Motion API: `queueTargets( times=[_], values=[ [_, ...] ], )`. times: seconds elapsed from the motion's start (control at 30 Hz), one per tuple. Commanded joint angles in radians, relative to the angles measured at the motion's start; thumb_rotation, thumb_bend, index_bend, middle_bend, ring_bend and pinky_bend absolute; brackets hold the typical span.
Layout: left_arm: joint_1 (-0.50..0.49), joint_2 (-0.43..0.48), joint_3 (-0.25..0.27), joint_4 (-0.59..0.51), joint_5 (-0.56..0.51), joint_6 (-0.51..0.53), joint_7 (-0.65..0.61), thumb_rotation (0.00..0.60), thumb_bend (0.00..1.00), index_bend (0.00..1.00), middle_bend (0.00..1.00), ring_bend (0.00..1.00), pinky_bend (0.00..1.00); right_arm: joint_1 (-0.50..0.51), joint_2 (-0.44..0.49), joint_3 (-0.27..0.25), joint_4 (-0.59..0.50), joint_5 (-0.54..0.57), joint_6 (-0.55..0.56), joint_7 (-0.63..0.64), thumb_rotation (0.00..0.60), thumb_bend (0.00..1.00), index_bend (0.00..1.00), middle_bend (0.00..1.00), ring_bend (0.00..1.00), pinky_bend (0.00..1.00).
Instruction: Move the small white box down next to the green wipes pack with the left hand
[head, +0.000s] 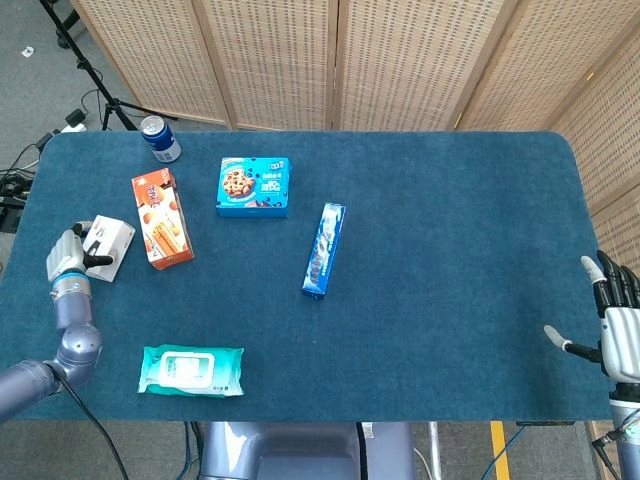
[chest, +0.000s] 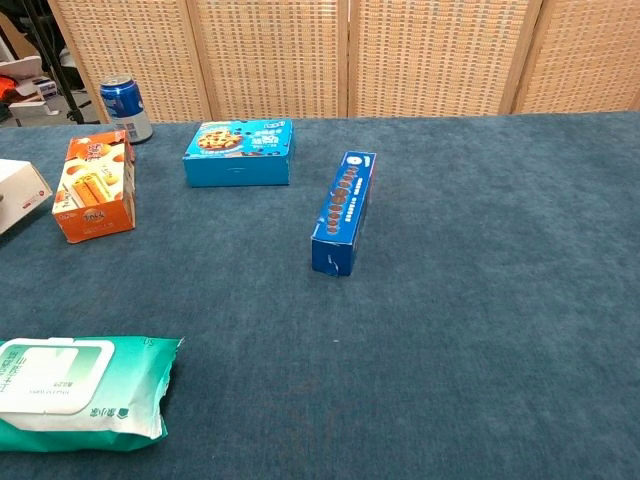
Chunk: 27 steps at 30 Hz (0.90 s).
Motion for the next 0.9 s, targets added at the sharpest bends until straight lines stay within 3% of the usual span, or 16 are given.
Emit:
queueTargets(
  times=[0.03, 0.13, 0.3, 0.37, 0.47, 0.6, 0.73, 0.9],
  values=[
    [0.057, 0.084, -0.002, -0.119, 0.1, 0.054, -0.051, 0.6, 0.39, 0.34, 0.32, 0.34, 0.45, 0.0, 0.0, -0.001, -0.001, -0.002, 0.0, -0.001, 0.6, 0.0, 0.0, 0.0, 0.0, 0.0],
    [0.108, 0.169, 0.0, -0.244, 0.214, 0.065, -0.106, 0.6, 0.38, 0.34, 0.32, 0.34, 0.45, 0.0, -0.001, -0.002, -0.003, -0.005, 0.002, -0.005, 0.6, 0.0, 0.0, 0.0, 0.0, 0.0],
    [0.22, 0.332, 0.041, -0.423, 0.675, -0.022, -0.308, 0.6, 0.37, 0.34, 0.32, 0.34, 0.45, 0.0, -0.002, -0.003, -0.005, -0.006, 0.003, -0.011, 0.6, 0.0, 0.0, 0.0, 0.0, 0.0],
    [0.259, 0.387, 0.084, -0.444, 0.933, -0.039, -0.4, 0.6, 0.36, 0.34, 0.32, 0.34, 0.45, 0.0, -0.003, -0.004, -0.006, -0.008, 0.004, -0.013, 0.6, 0.0, 0.0, 0.0, 0.0, 0.0],
    [0.282, 0.417, 0.146, -0.444, 1.206, -0.009, -0.503, 0.6, 0.36, 0.34, 0.32, 0.34, 0.45, 0.0, -0.003, -0.004, -0.007, -0.008, 0.004, -0.015, 0.6, 0.0, 0.0, 0.0, 0.0, 0.0],
    [0.279, 0.427, 0.24, -0.413, 1.481, 0.046, -0.592, 0.6, 0.35, 0.35, 0.32, 0.34, 0.45, -0.001, -0.003, -0.004, -0.007, -0.008, 0.005, -0.016, 0.6, 0.0, 0.0, 0.0, 0.0, 0.0],
    [0.261, 0.409, 0.317, -0.371, 1.64, 0.091, -0.656, 0.6, 0.34, 0.35, 0.32, 0.34, 0.45, -0.002, -0.002, -0.004, -0.008, -0.007, 0.006, -0.014, 0.6, 0.0, 0.0, 0.0, 0.0, 0.0],
    [0.242, 0.364, 0.365, -0.339, 1.698, 0.103, -0.678, 0.6, 0.34, 0.35, 0.32, 0.34, 0.45, -0.002, 0.0, -0.003, -0.007, -0.006, 0.005, -0.01, 0.6, 0.0, 0.0, 0.0, 0.0, 0.0]
  ],
)
